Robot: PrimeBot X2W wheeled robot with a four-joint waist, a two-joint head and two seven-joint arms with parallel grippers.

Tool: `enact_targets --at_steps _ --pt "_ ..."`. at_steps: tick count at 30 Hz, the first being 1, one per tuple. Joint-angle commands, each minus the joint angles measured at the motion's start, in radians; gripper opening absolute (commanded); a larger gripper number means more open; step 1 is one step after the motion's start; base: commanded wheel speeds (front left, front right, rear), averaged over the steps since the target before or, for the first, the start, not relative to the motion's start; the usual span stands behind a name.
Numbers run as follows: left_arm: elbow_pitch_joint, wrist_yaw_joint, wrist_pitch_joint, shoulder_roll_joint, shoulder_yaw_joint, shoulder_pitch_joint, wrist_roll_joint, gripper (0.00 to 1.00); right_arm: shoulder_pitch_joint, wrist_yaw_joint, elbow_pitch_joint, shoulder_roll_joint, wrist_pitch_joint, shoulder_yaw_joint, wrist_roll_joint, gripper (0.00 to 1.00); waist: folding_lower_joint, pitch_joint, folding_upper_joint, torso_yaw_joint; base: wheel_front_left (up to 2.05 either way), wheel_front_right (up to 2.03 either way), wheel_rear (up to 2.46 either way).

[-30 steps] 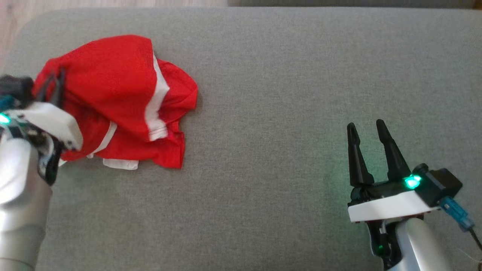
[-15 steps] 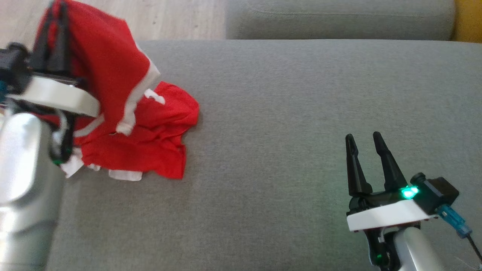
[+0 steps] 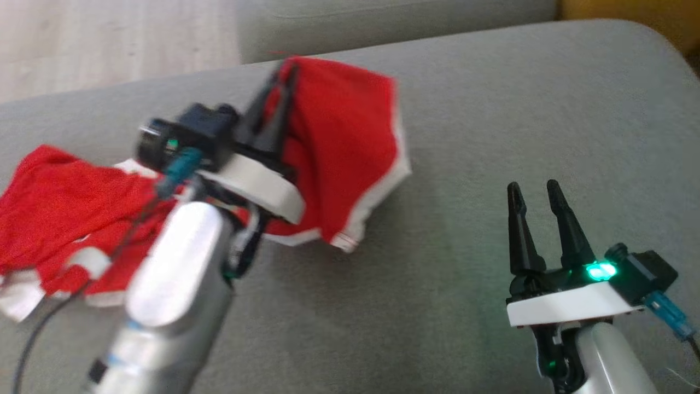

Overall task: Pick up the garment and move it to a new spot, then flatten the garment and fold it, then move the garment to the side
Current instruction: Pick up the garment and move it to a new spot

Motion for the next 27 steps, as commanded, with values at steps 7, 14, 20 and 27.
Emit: enact_targets --at_steps 7,14,20,27 --pt "0.077 0.009 -0.056 -0.059 -0.021 -0.073 0.008 1.0 -0.056 -0.001 -0.049 -0.005 -0.01 0.022 0.024 1.0 0.0 0.052 -0.0001 -0.107 0.0 0.0 0.0" --pt "0.169 0.026 -0.148 -0.038 0.002 -0.096 0.021 1.0 -0.054 -0.001 -0.051 -0.005 -0.01 0.001 0.022 1.0 0.0 0.05 -0.0001 -0.079 0.0 0.0 0.0" --pt "0.196 0.028 -0.242 0.033 0.037 -0.048 0.024 1.0 -0.038 -0.001 -0.046 -0.005 -0.011 -0.019 -0.014 1.0 0.0 0.016 -0.0001 0.002 0.0 0.0 0.0" --pt "0.166 0.031 -0.306 0.104 0.076 0.102 0.01 1.0 -0.016 -0.001 -0.042 -0.005 -0.011 -0.045 -0.057 1.0 0.0 -0.027 -0.0001 0.096 0.0 0.0 0.0"
